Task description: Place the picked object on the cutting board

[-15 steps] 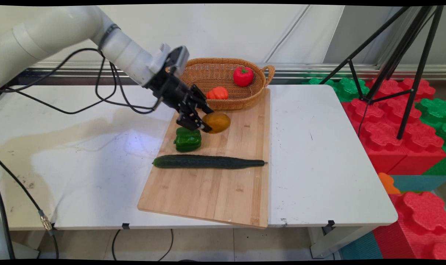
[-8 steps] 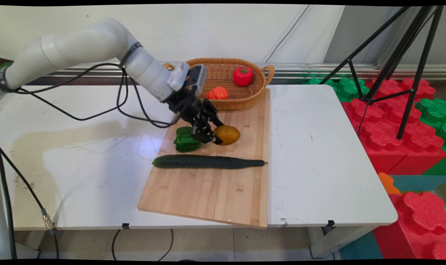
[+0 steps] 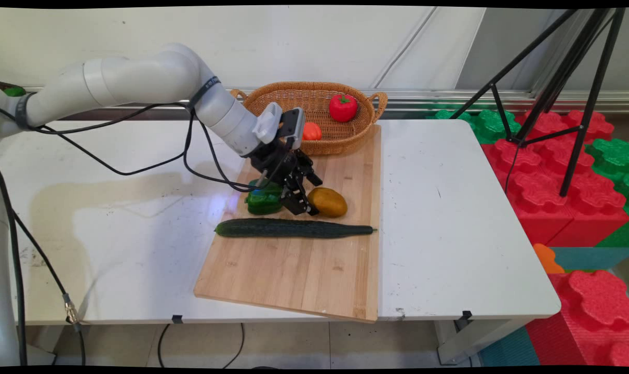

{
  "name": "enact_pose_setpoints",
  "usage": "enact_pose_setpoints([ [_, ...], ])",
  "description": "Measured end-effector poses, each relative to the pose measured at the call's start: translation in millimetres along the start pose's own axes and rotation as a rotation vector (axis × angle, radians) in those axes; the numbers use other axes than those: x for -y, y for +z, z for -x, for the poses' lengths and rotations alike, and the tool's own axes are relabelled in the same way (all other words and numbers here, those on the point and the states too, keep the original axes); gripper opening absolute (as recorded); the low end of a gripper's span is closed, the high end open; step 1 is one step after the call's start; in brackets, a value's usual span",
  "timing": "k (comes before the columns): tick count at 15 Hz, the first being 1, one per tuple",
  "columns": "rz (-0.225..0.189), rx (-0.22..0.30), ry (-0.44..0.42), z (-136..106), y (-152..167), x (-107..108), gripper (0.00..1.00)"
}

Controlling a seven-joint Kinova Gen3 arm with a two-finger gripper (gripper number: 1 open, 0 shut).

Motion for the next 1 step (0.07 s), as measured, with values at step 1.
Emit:
enact_pose_setpoints([
  [1, -0.005, -0.002, -0.004, -1.6, 2.6, 1.2, 1.00],
])
